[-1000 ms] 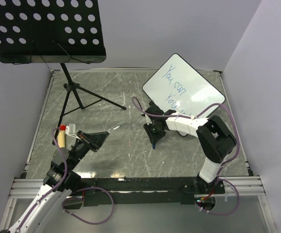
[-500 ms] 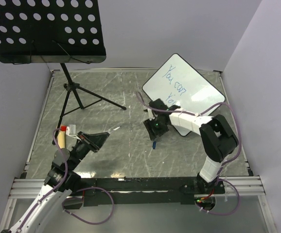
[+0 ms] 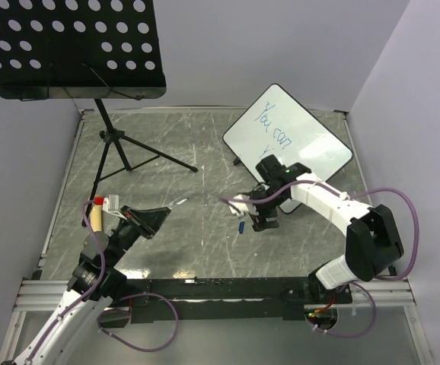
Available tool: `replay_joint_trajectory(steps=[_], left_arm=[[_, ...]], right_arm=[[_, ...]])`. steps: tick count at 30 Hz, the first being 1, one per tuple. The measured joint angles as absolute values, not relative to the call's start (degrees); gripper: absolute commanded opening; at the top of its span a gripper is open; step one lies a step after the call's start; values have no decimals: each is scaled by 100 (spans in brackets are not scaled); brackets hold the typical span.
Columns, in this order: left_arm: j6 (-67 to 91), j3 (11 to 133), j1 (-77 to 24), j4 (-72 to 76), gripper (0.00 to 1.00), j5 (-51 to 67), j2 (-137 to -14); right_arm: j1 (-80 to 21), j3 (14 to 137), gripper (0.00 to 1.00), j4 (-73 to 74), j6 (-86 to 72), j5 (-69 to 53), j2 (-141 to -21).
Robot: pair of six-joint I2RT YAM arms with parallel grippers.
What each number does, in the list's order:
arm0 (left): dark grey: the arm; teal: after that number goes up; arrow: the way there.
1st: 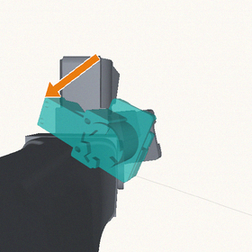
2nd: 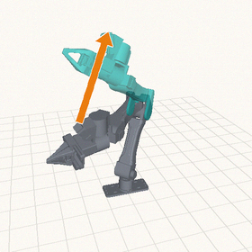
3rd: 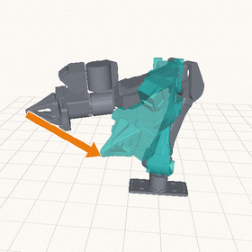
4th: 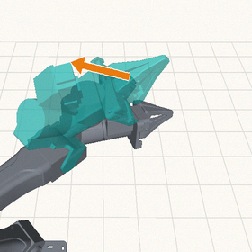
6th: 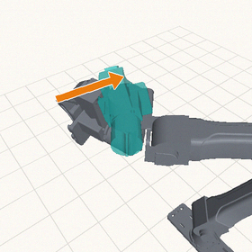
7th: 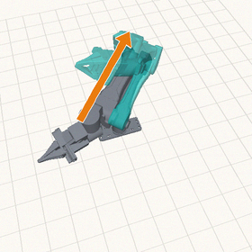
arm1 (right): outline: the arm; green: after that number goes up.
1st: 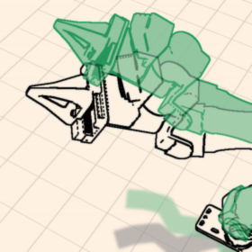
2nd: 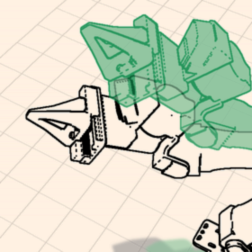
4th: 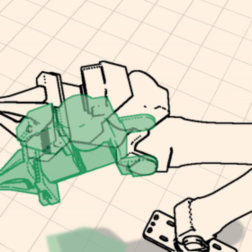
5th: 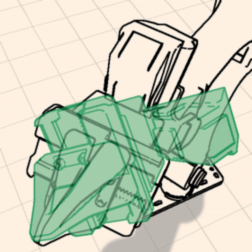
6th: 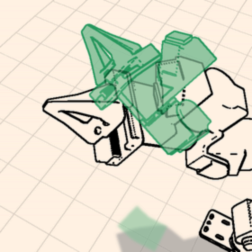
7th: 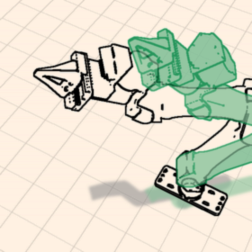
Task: Write a sentence on the whiteboard
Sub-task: Pick up the pen cap from the center of the board.
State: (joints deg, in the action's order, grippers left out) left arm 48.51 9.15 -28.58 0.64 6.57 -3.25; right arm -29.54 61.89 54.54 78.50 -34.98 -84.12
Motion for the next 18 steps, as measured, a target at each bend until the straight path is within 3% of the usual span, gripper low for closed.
replay_joint_trajectory(steps=[7, 18], left_arm=[[4849, 923, -2858, 64, 1, 661, -478], [4864, 923, -2858, 86, 1, 663, -475]], right_arm=[[-3304, 5374, 62, 4644, 9244, -3135, -8475], [-3533, 5596, 52, 4007, 9845, -2759, -9448]])
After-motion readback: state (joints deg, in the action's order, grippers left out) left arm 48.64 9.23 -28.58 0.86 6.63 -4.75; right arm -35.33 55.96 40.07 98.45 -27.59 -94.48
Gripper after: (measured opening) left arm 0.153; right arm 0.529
